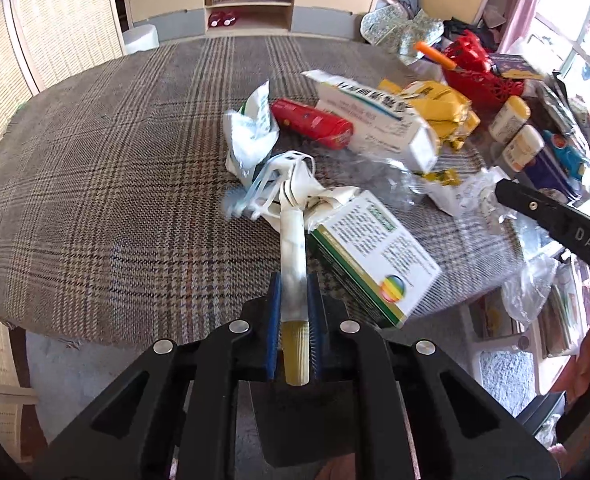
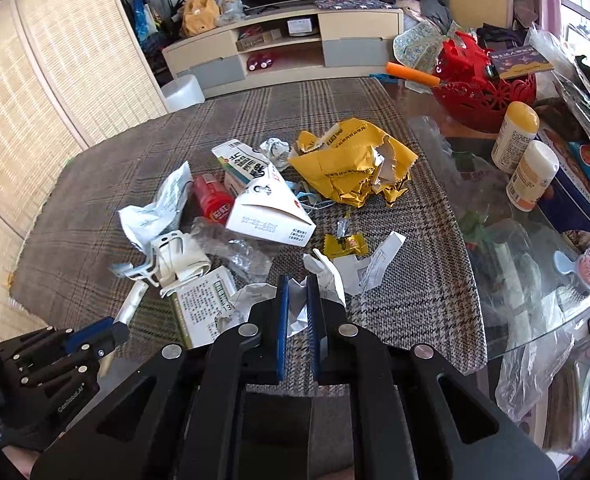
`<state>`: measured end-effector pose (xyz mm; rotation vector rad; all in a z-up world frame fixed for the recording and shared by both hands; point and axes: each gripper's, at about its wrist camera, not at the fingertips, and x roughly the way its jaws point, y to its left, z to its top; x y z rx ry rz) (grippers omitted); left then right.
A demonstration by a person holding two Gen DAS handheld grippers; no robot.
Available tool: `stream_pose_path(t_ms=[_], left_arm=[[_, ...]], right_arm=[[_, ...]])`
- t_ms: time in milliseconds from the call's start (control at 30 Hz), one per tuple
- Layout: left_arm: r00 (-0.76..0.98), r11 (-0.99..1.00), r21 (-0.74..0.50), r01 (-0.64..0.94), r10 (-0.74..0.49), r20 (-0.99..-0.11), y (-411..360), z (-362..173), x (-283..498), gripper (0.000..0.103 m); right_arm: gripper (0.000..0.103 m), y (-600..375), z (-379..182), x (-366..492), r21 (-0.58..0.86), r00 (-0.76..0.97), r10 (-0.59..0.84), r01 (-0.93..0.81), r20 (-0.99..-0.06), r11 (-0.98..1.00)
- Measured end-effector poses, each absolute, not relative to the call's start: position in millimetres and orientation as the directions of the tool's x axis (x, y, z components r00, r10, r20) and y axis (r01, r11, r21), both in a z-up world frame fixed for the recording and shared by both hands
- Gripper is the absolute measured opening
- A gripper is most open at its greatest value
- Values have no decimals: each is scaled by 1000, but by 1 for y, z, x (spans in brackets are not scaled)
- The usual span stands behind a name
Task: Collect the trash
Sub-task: 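Carry the cigarette butt and tissue to the floor bin and open both tools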
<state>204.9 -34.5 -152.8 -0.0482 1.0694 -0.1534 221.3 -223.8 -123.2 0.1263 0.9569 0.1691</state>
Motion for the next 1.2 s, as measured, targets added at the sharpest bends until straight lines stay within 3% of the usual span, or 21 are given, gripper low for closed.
stream_pose_path(t_ms=[267,533,1200], left_arm=[[510,984,-111,137,-166,-844,-39,-134,158,11],[529,982,-108,152,-173,-831,-36,-154,106,11],[360,968,-167,187,-226,-905,-34,-303,79,11]], right_arm=[[10,-215,-113,171,204,579,232,-114,-782,972],[10,-204,-129,118,200,584,235,-126,-777,972],[11,-171,-271,89,223,422,243,-95,-874,970]])
